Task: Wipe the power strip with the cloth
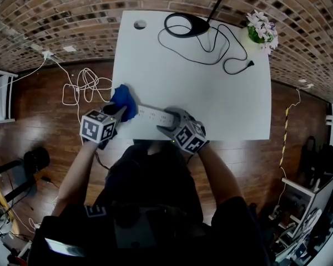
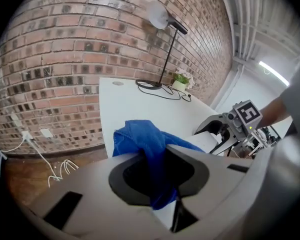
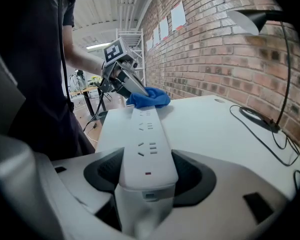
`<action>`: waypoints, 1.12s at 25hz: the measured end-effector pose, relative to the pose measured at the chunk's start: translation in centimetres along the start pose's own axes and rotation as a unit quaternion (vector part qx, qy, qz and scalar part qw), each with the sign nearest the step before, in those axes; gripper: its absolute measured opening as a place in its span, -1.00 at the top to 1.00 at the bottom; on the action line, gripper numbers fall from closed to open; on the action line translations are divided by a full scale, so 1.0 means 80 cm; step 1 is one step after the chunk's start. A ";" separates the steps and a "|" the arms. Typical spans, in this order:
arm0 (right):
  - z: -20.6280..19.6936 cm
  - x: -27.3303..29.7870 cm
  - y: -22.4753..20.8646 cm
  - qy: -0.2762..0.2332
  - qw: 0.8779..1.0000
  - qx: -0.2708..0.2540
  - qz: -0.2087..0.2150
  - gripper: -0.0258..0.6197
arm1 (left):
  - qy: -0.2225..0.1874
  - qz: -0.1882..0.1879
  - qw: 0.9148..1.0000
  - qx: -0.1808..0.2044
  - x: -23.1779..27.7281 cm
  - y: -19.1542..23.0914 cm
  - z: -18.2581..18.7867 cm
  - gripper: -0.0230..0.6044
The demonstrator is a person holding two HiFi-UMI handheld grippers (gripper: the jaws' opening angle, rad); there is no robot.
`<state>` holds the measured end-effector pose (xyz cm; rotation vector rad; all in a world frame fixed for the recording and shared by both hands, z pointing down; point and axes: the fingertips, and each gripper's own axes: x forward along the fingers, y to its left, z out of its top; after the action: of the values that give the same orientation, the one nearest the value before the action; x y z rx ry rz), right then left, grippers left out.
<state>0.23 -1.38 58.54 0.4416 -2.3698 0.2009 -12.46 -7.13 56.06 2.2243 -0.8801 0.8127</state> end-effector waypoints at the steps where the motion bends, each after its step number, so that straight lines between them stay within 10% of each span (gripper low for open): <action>1: 0.000 0.000 0.000 0.002 1.000 0.002 0.001 0.03 | -0.001 -0.002 1.000 -0.001 0.000 0.000 0.000 0.68; 8: -0.005 0.002 0.004 0.011 1.000 0.015 0.008 0.02 | 0.003 -0.008 1.000 0.007 0.000 -0.001 -0.002 0.68; 16: -0.002 -0.001 0.000 0.002 1.000 0.005 0.003 0.02 | 0.027 0.037 0.989 0.143 0.002 -0.024 0.008 0.68; 28: -0.002 -0.001 0.001 -0.001 1.000 -0.003 0.002 0.02 | 0.036 0.082 0.985 0.147 0.006 -0.030 0.009 0.68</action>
<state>0.35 -1.23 58.63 0.4361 -2.3734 0.1959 -10.16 -6.36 55.19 2.3764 -0.9695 1.1589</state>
